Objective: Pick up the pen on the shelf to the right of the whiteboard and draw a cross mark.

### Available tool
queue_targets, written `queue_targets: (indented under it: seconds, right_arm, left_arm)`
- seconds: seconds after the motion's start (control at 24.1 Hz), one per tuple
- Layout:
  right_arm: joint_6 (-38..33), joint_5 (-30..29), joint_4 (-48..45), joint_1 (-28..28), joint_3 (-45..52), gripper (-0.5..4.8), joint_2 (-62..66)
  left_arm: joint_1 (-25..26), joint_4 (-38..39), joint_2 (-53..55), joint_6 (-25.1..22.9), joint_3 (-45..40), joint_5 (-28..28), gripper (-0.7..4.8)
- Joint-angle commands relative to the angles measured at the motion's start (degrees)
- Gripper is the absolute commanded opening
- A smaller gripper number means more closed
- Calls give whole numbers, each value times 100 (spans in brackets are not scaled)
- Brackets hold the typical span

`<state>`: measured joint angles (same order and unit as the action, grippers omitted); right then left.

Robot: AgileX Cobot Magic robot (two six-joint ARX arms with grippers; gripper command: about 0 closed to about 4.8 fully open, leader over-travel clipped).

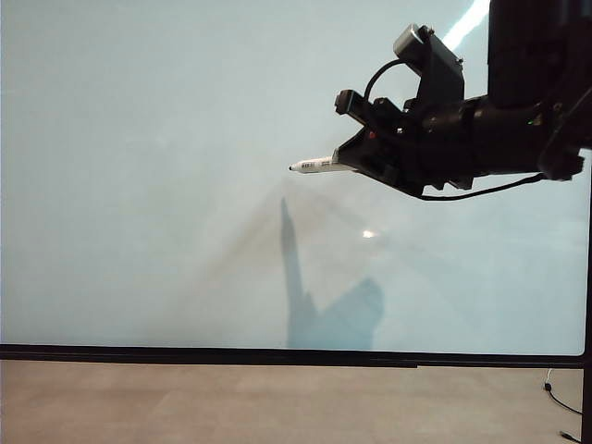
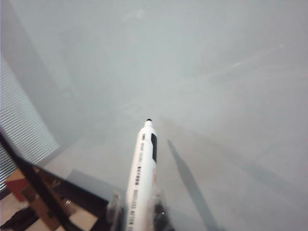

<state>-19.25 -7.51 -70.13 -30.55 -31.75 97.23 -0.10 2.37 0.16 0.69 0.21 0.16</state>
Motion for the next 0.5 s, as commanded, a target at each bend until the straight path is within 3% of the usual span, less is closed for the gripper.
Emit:
queue_targets:
  seconds: [0.04, 0.5]
  right_arm:
    - [-24, 7, -199, -26, -74, -5, 35]
    - [17, 313, -192, -24, -177, -6, 63]
  left_arm:
    - [0, -72, 2, -24, 17, 4, -4]
    - [0, -72, 2, -24, 15, 2, -4]
